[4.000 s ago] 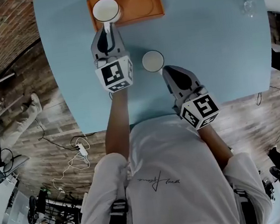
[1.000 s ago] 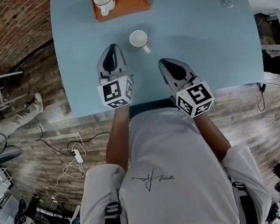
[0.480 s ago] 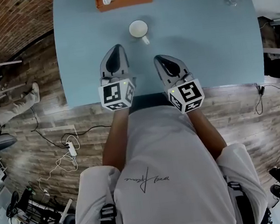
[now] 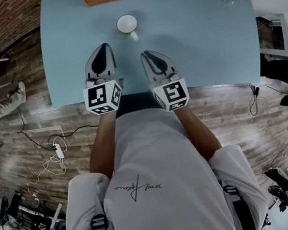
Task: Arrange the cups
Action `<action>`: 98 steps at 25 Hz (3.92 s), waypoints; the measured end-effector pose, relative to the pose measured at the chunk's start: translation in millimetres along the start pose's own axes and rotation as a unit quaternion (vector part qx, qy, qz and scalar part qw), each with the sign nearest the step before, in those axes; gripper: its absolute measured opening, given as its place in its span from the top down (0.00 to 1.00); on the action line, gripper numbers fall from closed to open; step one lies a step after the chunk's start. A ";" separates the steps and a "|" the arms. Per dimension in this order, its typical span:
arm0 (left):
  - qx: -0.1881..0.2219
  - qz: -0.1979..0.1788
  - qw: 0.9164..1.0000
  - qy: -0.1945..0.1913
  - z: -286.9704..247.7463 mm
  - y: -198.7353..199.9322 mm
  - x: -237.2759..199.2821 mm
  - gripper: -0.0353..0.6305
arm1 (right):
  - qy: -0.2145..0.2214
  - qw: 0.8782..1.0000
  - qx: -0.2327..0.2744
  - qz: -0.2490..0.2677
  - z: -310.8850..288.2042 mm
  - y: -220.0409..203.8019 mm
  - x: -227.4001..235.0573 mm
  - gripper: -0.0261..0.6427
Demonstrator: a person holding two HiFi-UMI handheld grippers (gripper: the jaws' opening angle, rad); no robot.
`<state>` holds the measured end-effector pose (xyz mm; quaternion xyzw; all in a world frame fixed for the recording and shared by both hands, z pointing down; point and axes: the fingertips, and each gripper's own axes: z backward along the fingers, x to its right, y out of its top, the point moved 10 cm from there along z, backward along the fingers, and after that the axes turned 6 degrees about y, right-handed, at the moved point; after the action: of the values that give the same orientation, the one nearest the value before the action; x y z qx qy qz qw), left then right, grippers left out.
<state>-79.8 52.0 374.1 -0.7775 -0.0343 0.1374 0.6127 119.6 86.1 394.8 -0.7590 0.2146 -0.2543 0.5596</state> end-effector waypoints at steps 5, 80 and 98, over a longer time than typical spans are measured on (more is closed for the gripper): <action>0.000 0.008 1.000 0.008 0.0 -1.4 -2.6 0.93 | 0.003 1.000 -0.003 0.010 -5.1 -7.3 3.0 0.93; -0.054 -0.013 0.998 0.020 -1.0 -8.3 -36.7 0.93 | -0.051 0.997 -0.047 0.042 -93.5 -56.9 43.2 0.87; -0.036 0.011 0.999 0.015 -12.5 -0.3 -27.2 0.93 | -0.051 0.998 -0.038 0.018 -76.8 -31.3 58.7 0.87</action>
<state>-102.7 34.2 381.7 -0.8016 -0.0219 0.1310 0.5829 118.6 2.2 452.1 -0.7878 0.2082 -0.1967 0.5453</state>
